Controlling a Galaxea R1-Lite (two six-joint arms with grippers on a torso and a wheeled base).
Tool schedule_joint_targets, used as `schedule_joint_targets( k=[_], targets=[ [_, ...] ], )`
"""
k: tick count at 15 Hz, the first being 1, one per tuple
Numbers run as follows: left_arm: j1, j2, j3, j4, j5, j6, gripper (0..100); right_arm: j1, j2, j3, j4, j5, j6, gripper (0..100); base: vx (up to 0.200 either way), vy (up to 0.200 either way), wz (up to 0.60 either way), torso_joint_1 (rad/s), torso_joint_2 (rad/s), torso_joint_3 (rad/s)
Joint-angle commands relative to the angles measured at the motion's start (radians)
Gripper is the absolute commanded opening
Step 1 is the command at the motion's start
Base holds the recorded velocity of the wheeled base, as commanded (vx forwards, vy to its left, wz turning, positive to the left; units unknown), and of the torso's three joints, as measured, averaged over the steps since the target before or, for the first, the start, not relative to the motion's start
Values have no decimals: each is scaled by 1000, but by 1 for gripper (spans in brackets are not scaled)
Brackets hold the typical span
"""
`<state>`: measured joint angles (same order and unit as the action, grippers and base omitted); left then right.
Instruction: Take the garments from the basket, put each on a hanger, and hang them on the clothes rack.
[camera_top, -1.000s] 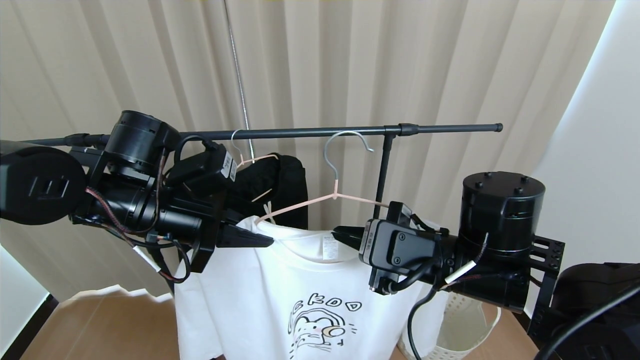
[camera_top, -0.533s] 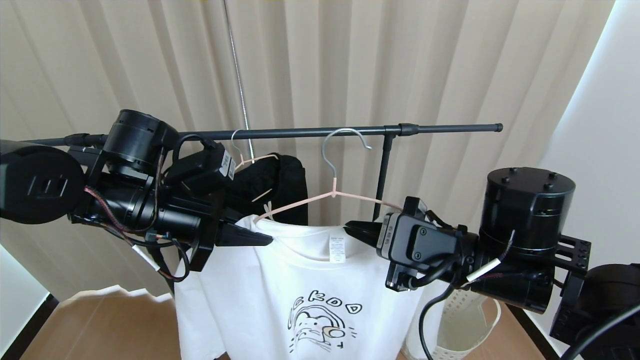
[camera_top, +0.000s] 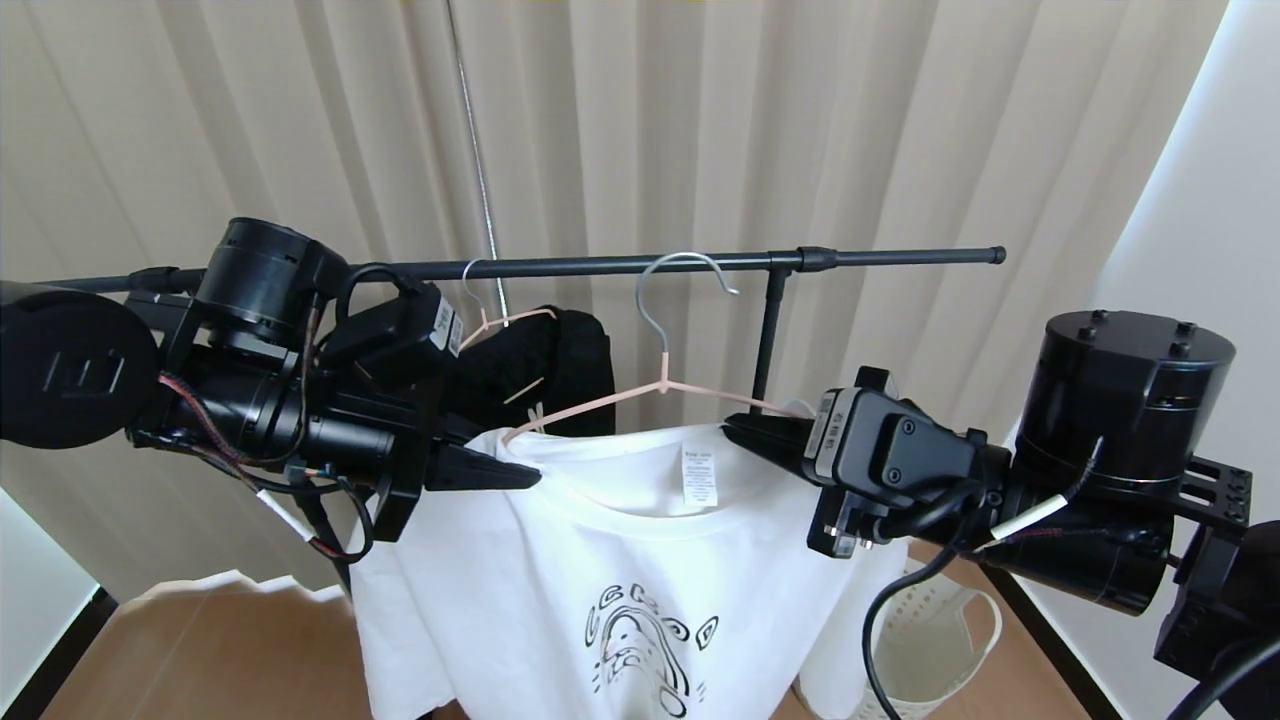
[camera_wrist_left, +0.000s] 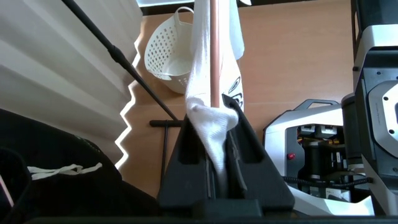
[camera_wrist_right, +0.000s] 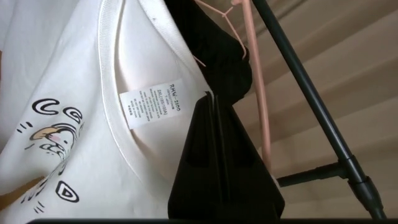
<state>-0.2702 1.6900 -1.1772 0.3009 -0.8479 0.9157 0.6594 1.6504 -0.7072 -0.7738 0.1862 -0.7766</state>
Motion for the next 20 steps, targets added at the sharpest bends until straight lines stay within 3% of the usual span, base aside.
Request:
schedule_joint_targets(
  k=[1,9,20],
  targets=[
    [11,-12,8,1,1,2,0,-12,-15,0,-1,-2,0,0,0,0,0,0,0,0],
    [22,-24,16,1,1,3,0,-50,-24,0,-1,-2,8,0,0,0,0,0,0,0],
    [55,-13,1,0,1,-6,0,-37,-63,64,5,-19,2,0,0,0,0,0,0,0]
  ],
)
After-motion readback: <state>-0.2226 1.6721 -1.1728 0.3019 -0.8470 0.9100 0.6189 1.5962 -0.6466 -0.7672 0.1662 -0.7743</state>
